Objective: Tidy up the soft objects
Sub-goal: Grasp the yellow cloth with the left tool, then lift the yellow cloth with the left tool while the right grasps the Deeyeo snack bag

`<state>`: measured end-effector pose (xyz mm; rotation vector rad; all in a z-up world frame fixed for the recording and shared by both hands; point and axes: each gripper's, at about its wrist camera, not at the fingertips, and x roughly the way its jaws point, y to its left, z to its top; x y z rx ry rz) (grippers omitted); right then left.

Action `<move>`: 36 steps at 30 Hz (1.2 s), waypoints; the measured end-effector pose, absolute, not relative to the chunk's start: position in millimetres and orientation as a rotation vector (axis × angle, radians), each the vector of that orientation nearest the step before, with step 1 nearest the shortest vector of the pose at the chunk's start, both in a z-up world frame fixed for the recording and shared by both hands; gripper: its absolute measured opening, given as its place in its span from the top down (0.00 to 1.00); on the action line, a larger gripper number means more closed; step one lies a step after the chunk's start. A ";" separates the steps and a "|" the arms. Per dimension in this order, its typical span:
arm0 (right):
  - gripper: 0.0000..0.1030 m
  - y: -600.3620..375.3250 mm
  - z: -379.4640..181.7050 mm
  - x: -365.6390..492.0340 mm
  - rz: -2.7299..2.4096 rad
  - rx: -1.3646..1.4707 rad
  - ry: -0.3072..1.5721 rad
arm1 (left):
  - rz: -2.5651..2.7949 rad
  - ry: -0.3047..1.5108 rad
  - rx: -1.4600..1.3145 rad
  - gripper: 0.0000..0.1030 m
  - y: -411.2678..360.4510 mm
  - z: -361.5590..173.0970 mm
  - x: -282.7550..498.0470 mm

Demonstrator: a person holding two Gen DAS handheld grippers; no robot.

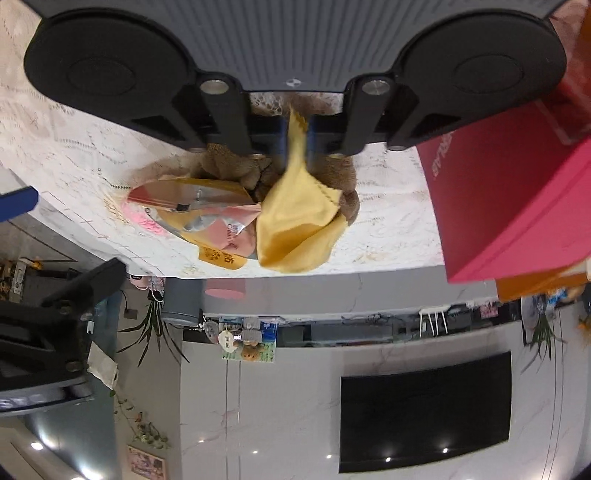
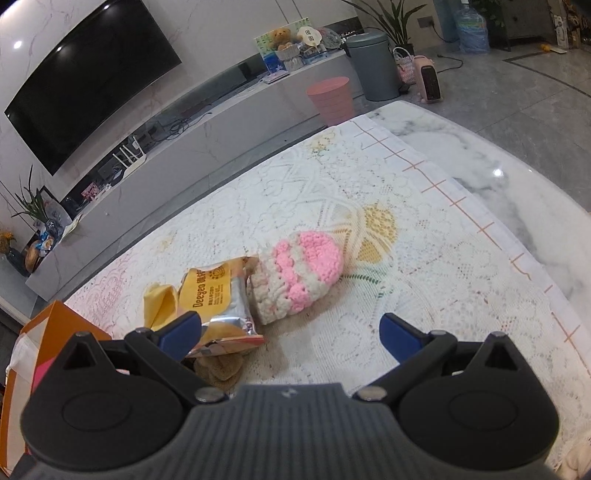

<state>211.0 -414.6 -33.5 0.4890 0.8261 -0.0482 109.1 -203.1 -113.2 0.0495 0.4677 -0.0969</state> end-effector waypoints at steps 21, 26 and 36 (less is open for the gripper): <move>0.02 -388.2 -52.2 224.2 0.025 0.595 0.727 | -0.324 0.730 0.065 0.99 -134.2 -99.2 44.5; 0.02 -359.4 -60.5 233.2 0.009 0.499 0.687 | -0.343 0.785 0.043 0.93 -124.7 -114.7 49.7; 0.03 -311.0 -80.5 249.3 -0.003 0.172 0.703 | -0.419 0.729 0.150 0.51 -141.7 -121.4 45.1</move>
